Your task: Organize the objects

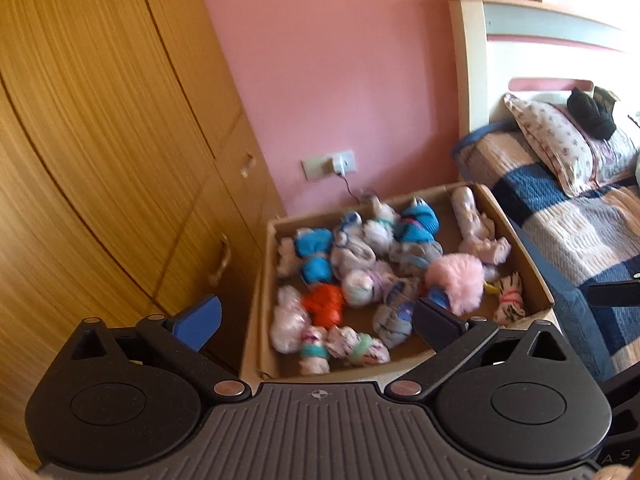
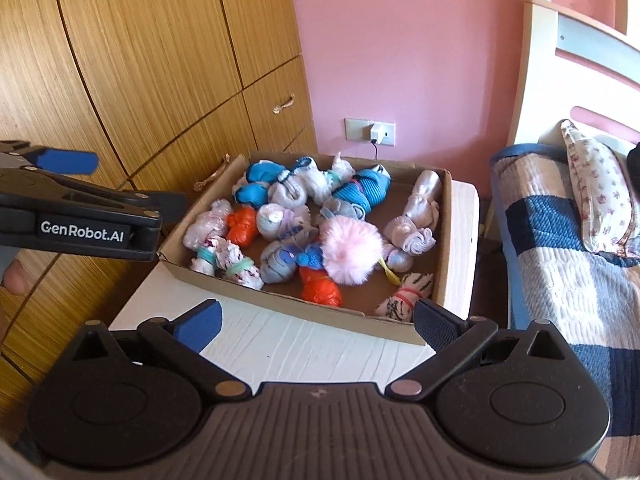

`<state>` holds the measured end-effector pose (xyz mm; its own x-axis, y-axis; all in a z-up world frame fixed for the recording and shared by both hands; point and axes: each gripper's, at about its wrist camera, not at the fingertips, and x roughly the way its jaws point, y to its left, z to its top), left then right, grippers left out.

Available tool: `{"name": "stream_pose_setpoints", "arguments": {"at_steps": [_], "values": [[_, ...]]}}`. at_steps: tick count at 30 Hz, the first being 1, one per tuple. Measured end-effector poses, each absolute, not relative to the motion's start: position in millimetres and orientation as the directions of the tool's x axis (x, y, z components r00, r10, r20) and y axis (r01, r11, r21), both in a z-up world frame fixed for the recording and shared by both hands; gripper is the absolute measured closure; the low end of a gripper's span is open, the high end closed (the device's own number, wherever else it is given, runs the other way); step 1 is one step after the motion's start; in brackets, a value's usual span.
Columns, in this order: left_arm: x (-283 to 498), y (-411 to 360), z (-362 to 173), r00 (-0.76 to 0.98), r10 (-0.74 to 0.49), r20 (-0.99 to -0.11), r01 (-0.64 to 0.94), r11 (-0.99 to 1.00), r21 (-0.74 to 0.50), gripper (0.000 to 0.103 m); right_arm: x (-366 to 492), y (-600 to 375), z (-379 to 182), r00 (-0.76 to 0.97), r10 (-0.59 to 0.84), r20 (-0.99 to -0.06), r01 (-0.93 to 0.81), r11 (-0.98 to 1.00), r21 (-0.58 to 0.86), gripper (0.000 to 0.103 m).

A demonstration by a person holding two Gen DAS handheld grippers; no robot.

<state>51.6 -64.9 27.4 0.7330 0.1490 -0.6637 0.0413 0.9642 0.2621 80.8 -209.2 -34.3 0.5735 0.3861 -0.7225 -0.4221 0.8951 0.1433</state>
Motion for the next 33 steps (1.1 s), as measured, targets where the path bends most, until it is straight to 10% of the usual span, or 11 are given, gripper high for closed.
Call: {"name": "stream_pose_setpoints", "arguments": {"at_steps": [33], "values": [[58.7, -58.7, 34.3, 0.626, 0.012, -0.779, 0.065, 0.996, 0.068, 0.001, 77.6, -199.8, -20.0, 0.610, 0.364, -0.704, -0.396, 0.910, 0.128, 0.001]]}}
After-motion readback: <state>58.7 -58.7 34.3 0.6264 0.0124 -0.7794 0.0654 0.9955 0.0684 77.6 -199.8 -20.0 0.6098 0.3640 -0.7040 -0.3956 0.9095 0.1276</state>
